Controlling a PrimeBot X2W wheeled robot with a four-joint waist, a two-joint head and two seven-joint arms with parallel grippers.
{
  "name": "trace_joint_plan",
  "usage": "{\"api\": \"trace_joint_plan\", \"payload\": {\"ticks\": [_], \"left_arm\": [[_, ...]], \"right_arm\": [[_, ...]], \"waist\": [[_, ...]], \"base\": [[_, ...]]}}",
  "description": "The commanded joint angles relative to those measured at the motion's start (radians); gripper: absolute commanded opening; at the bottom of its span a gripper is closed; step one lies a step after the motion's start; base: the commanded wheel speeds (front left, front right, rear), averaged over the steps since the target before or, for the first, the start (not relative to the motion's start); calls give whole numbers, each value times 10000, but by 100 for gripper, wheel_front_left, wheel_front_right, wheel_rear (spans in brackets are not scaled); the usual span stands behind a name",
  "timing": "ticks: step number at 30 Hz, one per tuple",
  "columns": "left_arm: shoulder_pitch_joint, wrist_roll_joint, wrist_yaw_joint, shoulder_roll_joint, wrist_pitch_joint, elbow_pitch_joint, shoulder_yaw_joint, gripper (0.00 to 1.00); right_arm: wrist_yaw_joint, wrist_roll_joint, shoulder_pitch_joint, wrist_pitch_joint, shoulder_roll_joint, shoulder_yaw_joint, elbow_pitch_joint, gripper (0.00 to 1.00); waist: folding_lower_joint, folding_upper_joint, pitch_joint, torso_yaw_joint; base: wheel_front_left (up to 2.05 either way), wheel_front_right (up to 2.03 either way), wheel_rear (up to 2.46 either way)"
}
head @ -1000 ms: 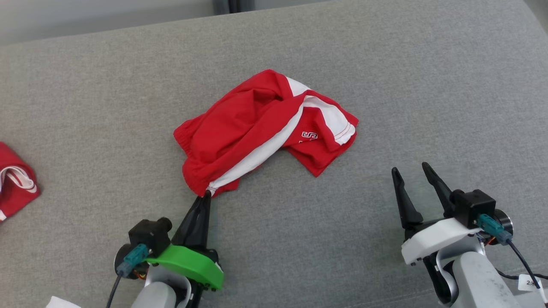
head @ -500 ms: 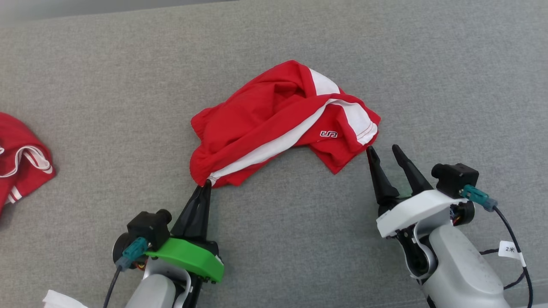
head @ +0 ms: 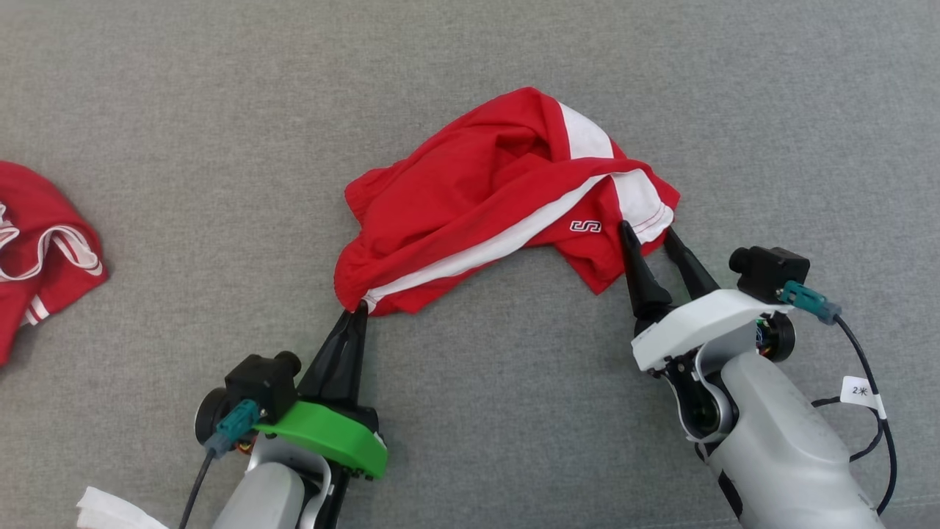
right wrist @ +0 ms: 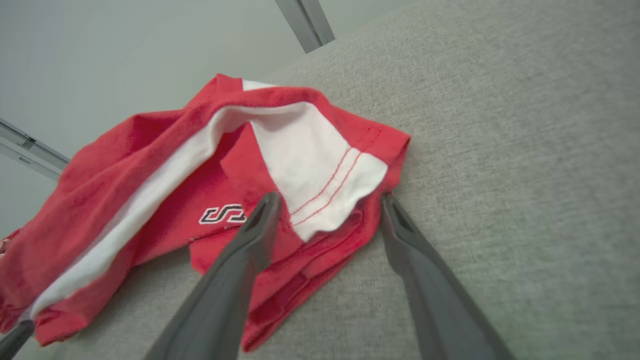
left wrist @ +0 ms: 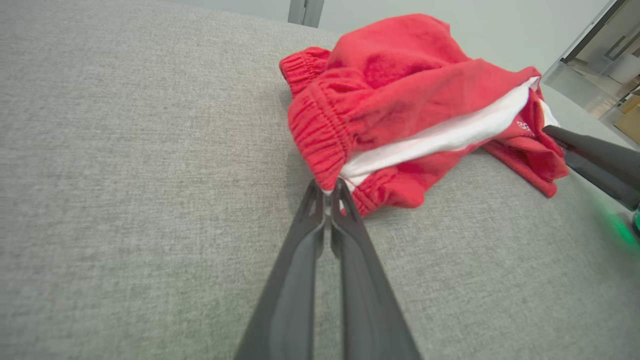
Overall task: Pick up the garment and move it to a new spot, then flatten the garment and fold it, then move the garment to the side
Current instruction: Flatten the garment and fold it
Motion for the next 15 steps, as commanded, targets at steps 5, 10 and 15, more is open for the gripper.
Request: {"api": "trace_joint_plan", "payload": {"ticks": [5, 10, 15], "left_arm": [[-149, 79, -28, 33, -9, -49, 21, 0], [-47, 84, -28, 18, -9, -29, 53, 0], [27, 74, -28, 23, -9, 9, 30, 0]], "right_arm": [[-5, 93, 38, -19, -21, 47, -66, 100], [-5, 82, 241, -19, -23, -2, -342, 100], [-5, -29, 450, -19, -28, -8, -615, 100]], "waist": [[0, 0, 14, 76], [0, 0, -8, 77], [0, 0, -61, 58]], "base": [[0, 0, 0], [0, 0, 0], [0, 0, 0]]}}
